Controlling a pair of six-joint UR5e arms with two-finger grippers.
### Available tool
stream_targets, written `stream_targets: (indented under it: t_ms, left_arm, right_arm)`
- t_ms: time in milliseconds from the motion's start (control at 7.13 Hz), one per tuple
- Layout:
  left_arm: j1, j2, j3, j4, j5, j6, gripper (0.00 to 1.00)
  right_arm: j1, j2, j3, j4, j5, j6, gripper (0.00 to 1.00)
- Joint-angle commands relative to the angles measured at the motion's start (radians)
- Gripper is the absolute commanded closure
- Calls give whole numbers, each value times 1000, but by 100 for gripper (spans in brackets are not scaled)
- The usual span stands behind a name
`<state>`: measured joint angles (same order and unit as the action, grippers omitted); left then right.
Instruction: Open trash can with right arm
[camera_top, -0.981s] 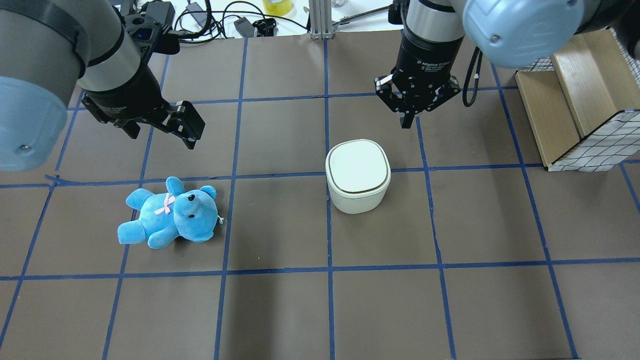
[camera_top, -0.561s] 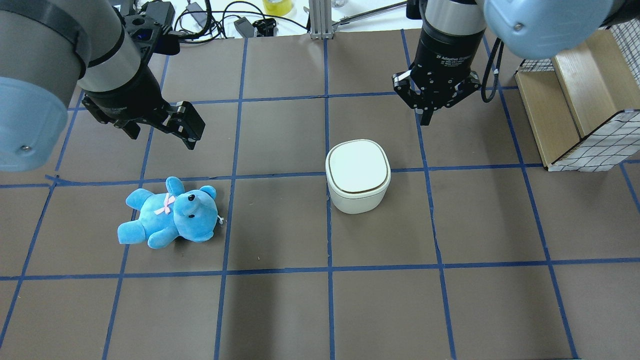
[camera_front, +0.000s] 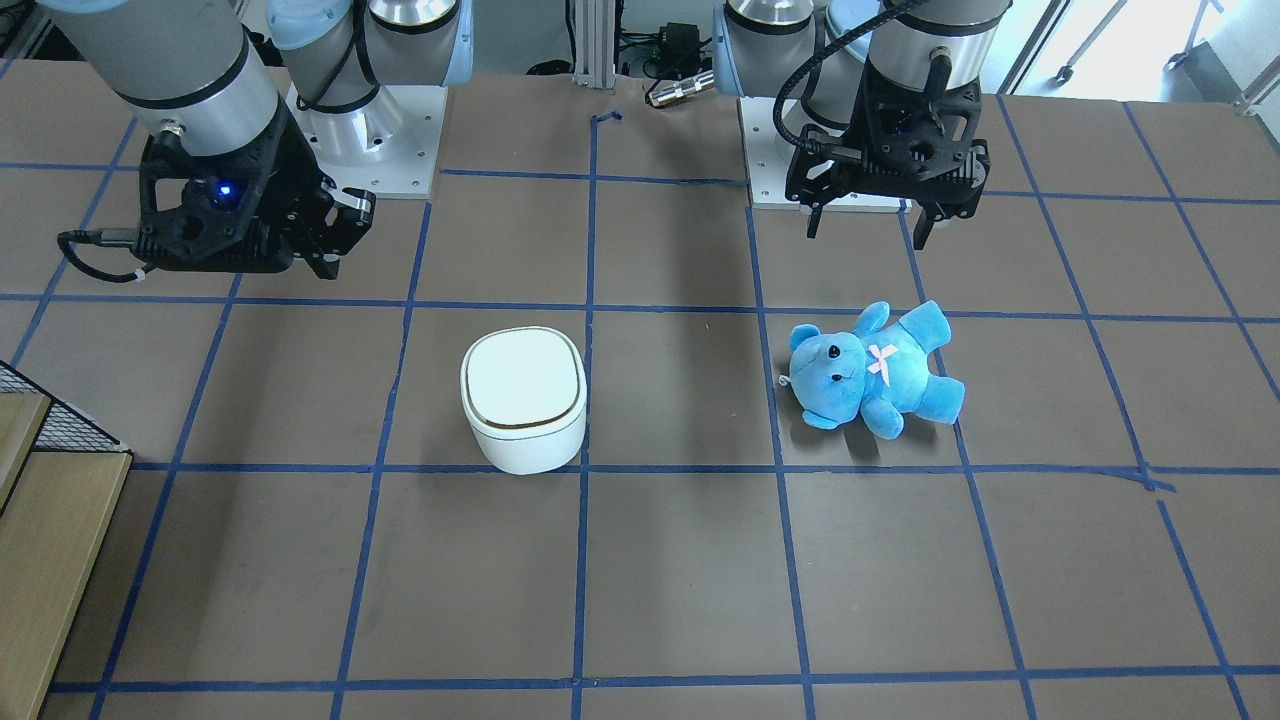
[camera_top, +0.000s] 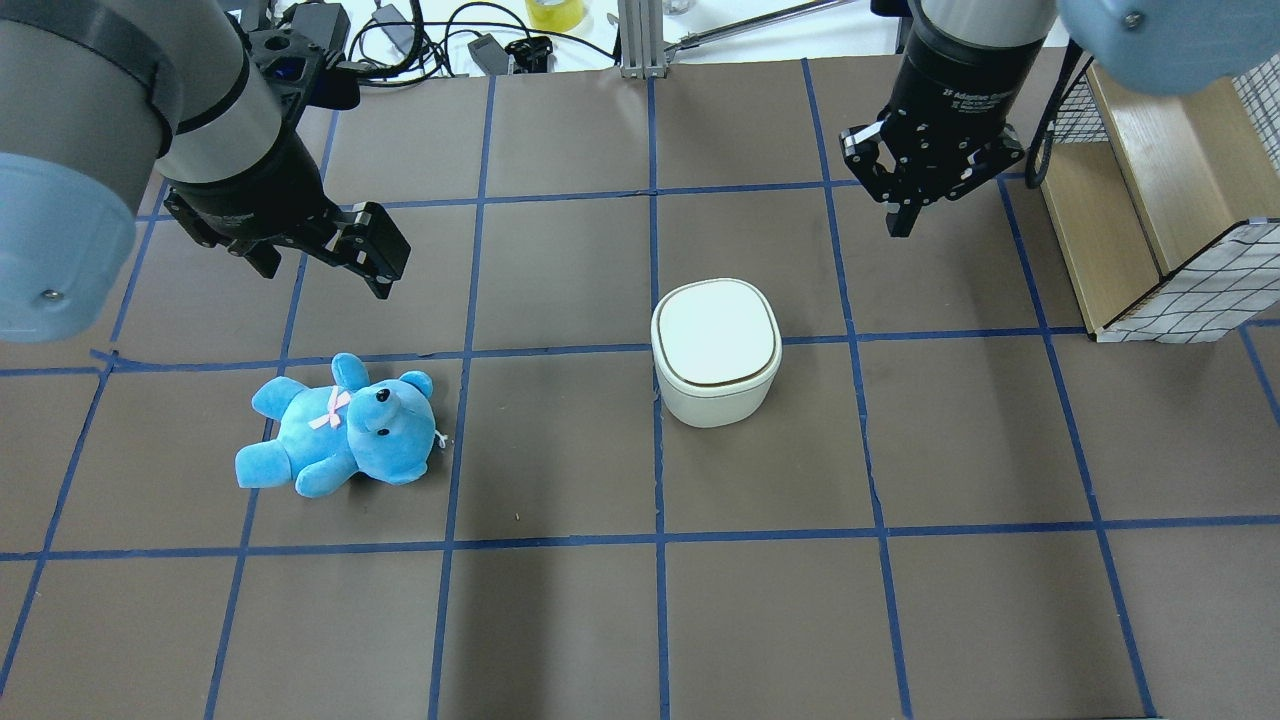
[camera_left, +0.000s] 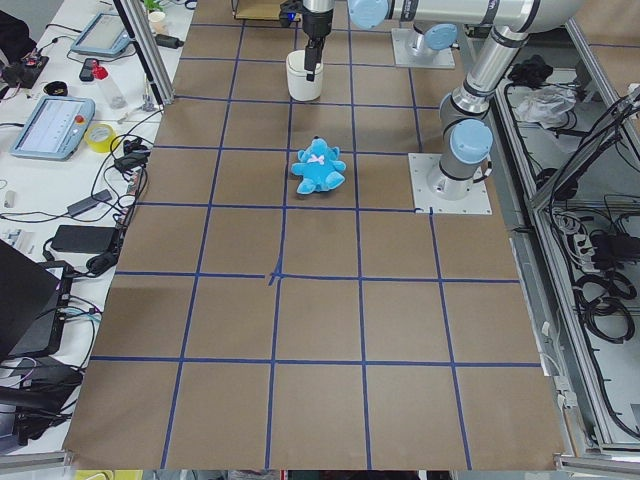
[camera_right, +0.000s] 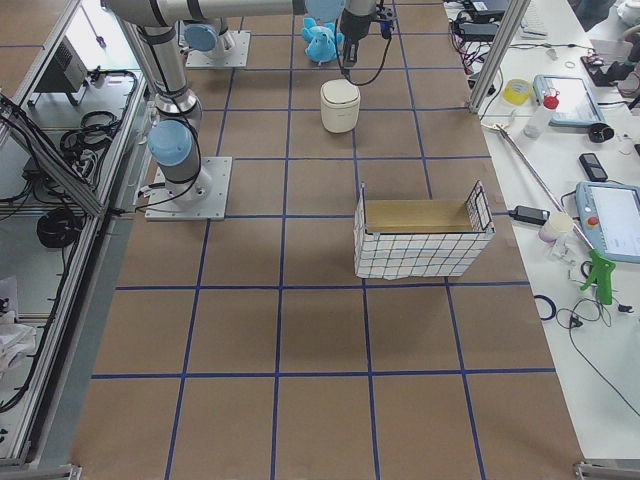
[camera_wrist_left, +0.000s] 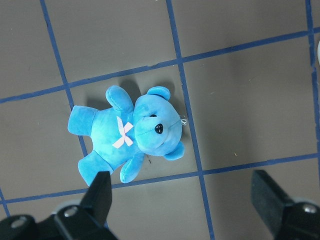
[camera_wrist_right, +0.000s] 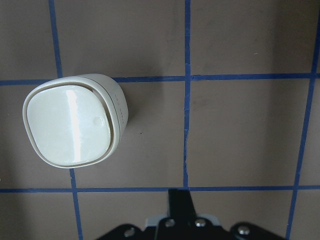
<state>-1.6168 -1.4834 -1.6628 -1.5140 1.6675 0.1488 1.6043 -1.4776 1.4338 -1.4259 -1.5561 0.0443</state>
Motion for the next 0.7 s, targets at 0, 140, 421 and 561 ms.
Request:
stream_targets:
  t_ms: [0,140,421,561]
  left_arm:
    - [0,0,0,0,0,0,0]
    - [0,0,0,0,0,0,0]
    - [0,0,0,0,0,0,0]
    - [0,0,0,0,0,0,0]
  right_arm:
    - [-6,-9,2,11,-33,-6,3]
    - [-14,-12,2,31,-36,-6,0]
    - [-21,-24,0,36,-22,-12,0]
    - [-21,-35,0,25,-19,-74,0]
